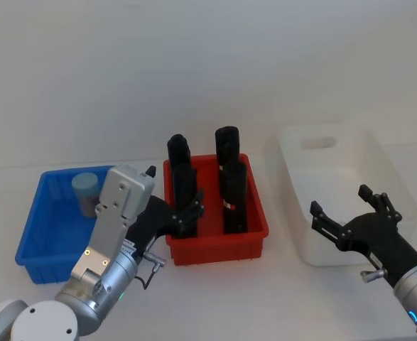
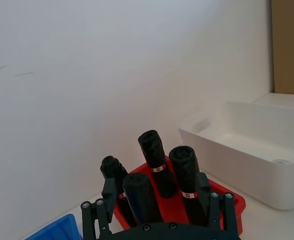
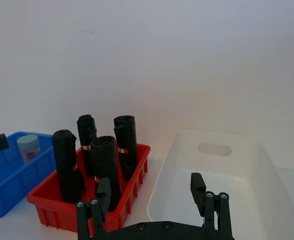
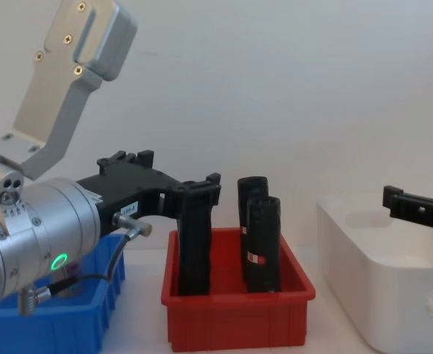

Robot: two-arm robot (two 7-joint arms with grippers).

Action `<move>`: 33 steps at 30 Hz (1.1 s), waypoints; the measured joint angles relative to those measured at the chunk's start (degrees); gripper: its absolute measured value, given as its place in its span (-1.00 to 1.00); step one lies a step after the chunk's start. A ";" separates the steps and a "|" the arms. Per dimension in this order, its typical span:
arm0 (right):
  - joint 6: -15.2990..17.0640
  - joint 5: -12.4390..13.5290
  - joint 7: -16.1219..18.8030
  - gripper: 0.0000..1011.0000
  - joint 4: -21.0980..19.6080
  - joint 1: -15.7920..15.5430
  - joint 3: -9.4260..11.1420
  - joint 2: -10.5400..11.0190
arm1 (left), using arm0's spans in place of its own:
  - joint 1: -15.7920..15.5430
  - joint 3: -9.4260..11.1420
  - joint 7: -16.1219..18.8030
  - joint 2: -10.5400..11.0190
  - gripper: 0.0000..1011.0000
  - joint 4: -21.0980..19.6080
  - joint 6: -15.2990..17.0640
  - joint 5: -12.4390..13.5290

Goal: Pick the cotton swabs from the blue box and place them into the white box.

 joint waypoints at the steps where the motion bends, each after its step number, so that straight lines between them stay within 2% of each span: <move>1: 0.00 0.00 0.00 0.98 0.00 0.00 0.00 0.00 | 0.05 0.03 0.18 -0.01 0.98 0.00 -0.08 0.02; 19: -0.27 -0.41 0.33 0.98 0.72 0.30 0.00 -0.24 | 0.17 0.09 0.65 -0.02 0.98 -0.02 -0.31 0.08; 26: -0.76 -1.49 1.03 0.98 2.69 1.49 -0.16 -0.97 | 0.14 0.06 0.65 -0.02 0.98 -0.02 -0.31 0.06; 33: -1.65 -3.14 2.85 0.98 6.73 4.12 -0.57 -2.38 | 0.12 0.06 0.65 -0.02 0.98 0.01 -0.28 0.03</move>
